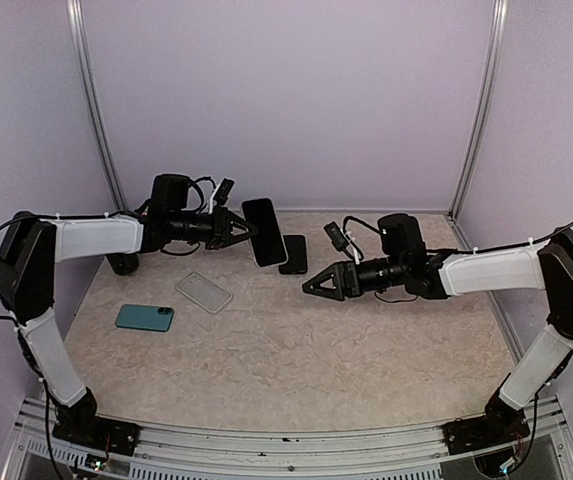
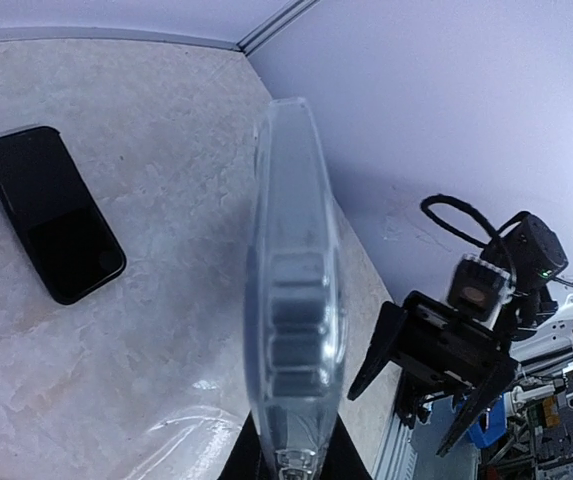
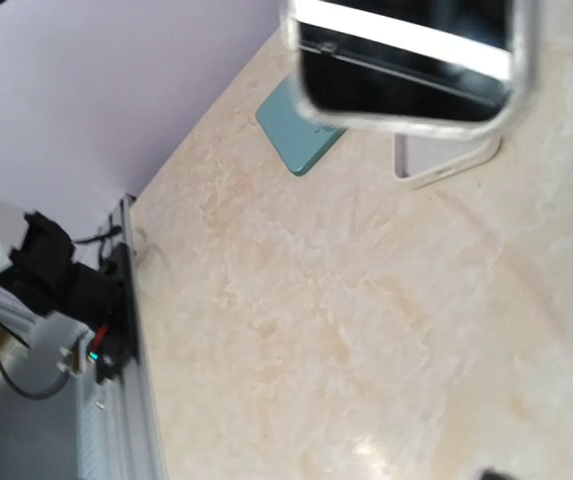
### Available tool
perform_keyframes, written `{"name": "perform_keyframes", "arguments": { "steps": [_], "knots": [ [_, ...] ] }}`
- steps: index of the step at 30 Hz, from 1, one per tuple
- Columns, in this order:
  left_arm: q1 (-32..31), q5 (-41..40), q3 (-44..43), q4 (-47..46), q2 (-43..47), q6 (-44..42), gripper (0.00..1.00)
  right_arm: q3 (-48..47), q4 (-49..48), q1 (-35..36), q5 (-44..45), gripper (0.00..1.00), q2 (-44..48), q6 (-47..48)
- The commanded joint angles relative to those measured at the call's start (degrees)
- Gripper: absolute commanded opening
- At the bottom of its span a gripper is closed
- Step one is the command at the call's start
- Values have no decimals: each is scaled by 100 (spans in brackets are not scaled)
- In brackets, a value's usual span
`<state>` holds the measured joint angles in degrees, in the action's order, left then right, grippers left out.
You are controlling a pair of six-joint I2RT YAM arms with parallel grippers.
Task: Put the phone into the phone case
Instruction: Pass from the right arm to the left, then place the phone with the phone case at the center of the board.
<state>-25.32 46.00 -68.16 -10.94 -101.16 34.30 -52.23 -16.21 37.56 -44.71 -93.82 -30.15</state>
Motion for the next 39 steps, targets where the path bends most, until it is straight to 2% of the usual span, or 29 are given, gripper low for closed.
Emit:
{"name": "perform_keyframes", "arguments": {
  "steps": [1,7,13,20,24,32,39],
  "knots": [
    [220,246,-668,1157,-331,-706,0,31,11,-54,-45,89,271,119],
    [546,432,-1196,1850,-762,-1025,0,157,-94,-80,-91,99,379,99],
    [879,613,-2018,2716,-1397,-1525,0,250,-111,-94,-114,100,417,110],
    [1133,998,-3594,4697,-2665,-2702,0,335,-133,-91,-132,100,435,162],
    [1329,1113,-3798,4838,-2968,-2723,4,372,-119,-94,-127,99,428,187],
    [1585,1197,-4401,5191,-3374,-2822,7,424,-228,-101,-167,99,365,126],
    [1851,1316,-4582,5156,-3708,-2710,8,506,-314,-99,-135,99,357,75]
  ]
}}
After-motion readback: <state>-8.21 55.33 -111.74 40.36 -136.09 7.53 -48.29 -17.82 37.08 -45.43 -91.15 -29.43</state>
